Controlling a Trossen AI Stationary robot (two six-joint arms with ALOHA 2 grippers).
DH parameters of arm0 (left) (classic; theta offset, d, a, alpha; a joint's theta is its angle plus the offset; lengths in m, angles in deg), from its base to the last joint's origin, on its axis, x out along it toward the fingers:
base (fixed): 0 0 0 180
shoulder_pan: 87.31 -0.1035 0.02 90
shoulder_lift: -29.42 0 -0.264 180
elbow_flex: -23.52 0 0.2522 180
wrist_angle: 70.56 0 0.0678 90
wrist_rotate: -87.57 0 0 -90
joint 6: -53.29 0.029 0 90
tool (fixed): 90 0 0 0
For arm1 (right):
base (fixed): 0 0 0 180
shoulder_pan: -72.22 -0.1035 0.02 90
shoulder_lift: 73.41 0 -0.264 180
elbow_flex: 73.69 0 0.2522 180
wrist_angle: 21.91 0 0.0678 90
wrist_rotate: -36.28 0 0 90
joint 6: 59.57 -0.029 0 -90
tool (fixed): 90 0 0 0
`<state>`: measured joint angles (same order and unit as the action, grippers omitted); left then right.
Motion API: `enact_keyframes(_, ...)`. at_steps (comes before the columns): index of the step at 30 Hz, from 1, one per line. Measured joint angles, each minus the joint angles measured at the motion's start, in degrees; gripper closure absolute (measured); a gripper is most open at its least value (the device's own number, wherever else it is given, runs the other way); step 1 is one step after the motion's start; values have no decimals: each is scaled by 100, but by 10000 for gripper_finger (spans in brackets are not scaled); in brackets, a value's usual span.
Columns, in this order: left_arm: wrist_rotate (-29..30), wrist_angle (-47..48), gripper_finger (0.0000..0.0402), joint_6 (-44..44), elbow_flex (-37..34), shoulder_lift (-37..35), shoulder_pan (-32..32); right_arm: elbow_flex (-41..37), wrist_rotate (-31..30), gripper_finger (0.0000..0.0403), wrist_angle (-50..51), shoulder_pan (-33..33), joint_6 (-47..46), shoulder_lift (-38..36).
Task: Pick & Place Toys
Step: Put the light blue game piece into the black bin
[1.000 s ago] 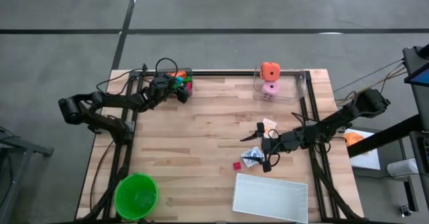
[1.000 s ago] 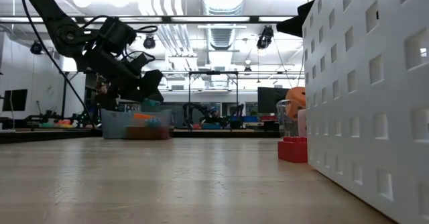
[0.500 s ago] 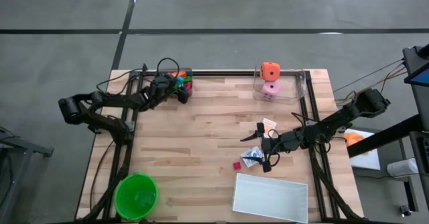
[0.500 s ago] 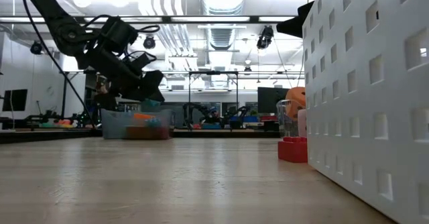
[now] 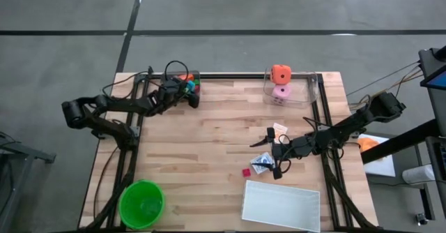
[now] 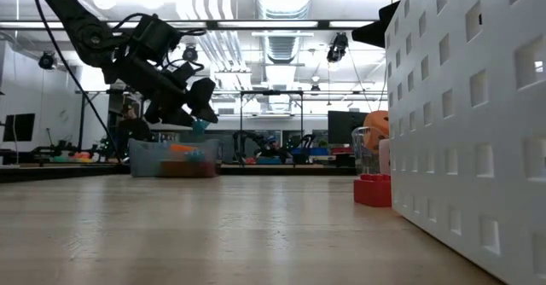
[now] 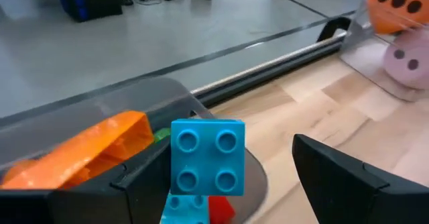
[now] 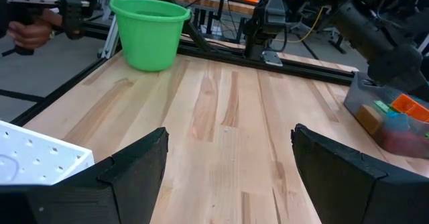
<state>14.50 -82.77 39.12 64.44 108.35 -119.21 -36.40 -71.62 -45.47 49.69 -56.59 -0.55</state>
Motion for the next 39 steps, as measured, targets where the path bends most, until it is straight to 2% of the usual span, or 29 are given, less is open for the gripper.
enact_keyframes(10,-71,56,100,-589,88,170,120,0,-1,90,-20,-1,0,0)
enact_keyframes(19,-168,221,100,-256,326,381,144,0,-1,90,-9,-2,19,0)
enact_keyframes(30,-232,626,100,-346,374,416,176,0,1,90,-9,-1,22,0)
enact_keyframes(39,-266,546,100,-348,374,416,197,0,0,90,-11,0,24,0)
